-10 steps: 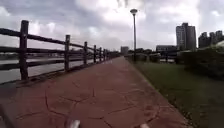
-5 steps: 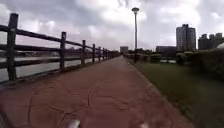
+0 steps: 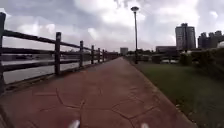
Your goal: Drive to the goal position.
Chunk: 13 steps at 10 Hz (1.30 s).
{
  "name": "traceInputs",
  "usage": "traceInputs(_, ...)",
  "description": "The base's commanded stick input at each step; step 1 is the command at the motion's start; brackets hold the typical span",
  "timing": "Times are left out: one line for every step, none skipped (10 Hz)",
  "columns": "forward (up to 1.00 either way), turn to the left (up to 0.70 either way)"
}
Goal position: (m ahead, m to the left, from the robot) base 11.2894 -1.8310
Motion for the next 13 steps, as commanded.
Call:
traceInputs(0.70,0.00)
traceInputs(0.70,0.00)
traceInputs(0.70,0.00)
traceInputs(0.70,0.00)
traceInputs(0.70,0.00)
traceInputs(0.70,0.00)
traceInputs(0.70,0.00)
traceInputs(0.70,0.00)
traceInputs(0.70,0.00)
traceInputs(0.70,0.00)
traceInputs(0.70,0.00)
traceInputs(0.70,0.00)
traceInputs(0.70,0.00)
